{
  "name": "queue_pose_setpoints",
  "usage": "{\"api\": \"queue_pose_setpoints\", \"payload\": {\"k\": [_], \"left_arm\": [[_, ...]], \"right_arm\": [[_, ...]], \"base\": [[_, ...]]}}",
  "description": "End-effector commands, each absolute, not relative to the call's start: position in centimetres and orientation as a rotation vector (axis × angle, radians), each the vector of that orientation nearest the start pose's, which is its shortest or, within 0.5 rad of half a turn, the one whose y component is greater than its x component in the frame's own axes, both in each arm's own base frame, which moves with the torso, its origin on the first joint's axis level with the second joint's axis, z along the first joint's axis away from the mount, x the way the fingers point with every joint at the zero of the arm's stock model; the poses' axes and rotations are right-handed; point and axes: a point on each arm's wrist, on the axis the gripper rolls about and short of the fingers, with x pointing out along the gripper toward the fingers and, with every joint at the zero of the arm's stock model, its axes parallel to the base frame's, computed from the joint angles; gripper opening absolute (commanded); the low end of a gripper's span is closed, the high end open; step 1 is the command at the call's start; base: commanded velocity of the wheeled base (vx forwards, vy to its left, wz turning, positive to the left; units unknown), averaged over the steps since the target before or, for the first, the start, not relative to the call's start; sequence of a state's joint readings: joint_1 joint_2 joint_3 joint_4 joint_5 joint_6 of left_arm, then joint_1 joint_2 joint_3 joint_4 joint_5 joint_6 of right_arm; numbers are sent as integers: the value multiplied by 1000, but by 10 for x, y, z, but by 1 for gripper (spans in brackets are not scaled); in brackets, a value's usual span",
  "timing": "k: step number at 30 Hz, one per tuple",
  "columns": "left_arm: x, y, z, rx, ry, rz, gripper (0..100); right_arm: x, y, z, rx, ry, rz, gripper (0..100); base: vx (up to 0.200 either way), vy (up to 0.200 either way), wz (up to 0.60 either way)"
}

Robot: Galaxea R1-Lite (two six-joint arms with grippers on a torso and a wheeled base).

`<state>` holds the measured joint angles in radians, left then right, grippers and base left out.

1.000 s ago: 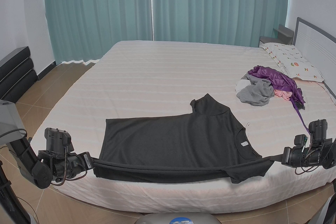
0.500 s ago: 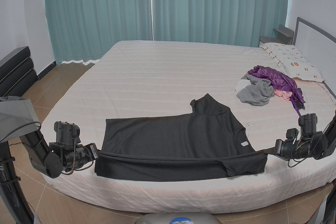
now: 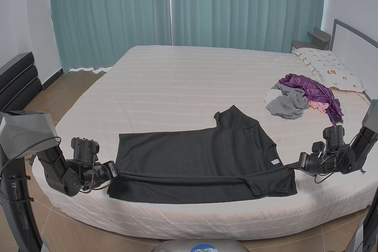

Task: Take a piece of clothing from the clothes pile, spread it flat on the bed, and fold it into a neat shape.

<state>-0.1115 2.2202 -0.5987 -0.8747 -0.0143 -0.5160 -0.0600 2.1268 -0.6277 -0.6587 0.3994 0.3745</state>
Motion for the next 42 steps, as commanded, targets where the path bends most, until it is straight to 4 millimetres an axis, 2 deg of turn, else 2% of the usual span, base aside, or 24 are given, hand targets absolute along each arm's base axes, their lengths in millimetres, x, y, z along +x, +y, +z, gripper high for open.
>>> {"api": "queue_pose_setpoints", "payload": {"k": [1, 12, 13, 14, 15, 20, 24, 30, 33, 38, 42], "left_arm": [[328, -37, -22, -475, 782, 90, 0], [335, -39, -31, -508, 788, 98, 0], [335, -40, -31, -508, 789, 95, 100], [336, -40, -31, -508, 789, 94, 100], [336, -40, -32, -508, 789, 94, 100], [336, -40, -30, -522, 780, 96, 100], [335, -40, -28, -573, 773, 117, 100], [324, -34, 6, -671, 705, 128, 100], [317, -35, 12, -694, 700, 125, 100], [312, -41, 18, -736, 698, 121, 100], [311, -48, 19, -747, 704, 106, 100]], "right_arm": [[321, -10, -5, 547, 911, 148, 0], [325, -10, -20, 558, 942, 138, 0], [326, -10, -22, 557, 947, 139, 0], [326, -10, -22, 557, 948, 139, 0], [325, -10, -23, 557, 950, 138, 100], [323, -10, -21, 562, 952, 138, 100], [317, -10, -9, 580, 930, 139, 100], [297, -8, 14, 706, 848, 95, 100], [285, -8, 20, 761, 811, 82, 100], [271, -7, 23, 889, 779, 43, 100], [269, -7, 19, 922, 776, 32, 100]], "base": [[0, 0, 0], [0, 0, 0], [0, 0, 0], [0, 0, 0], [0, 0, 0], [0, 0, 0], [0, 0, 0], [0, 0, 0], [0, 0, 0], [0, -80, 0], [0, -200, 0]]}}
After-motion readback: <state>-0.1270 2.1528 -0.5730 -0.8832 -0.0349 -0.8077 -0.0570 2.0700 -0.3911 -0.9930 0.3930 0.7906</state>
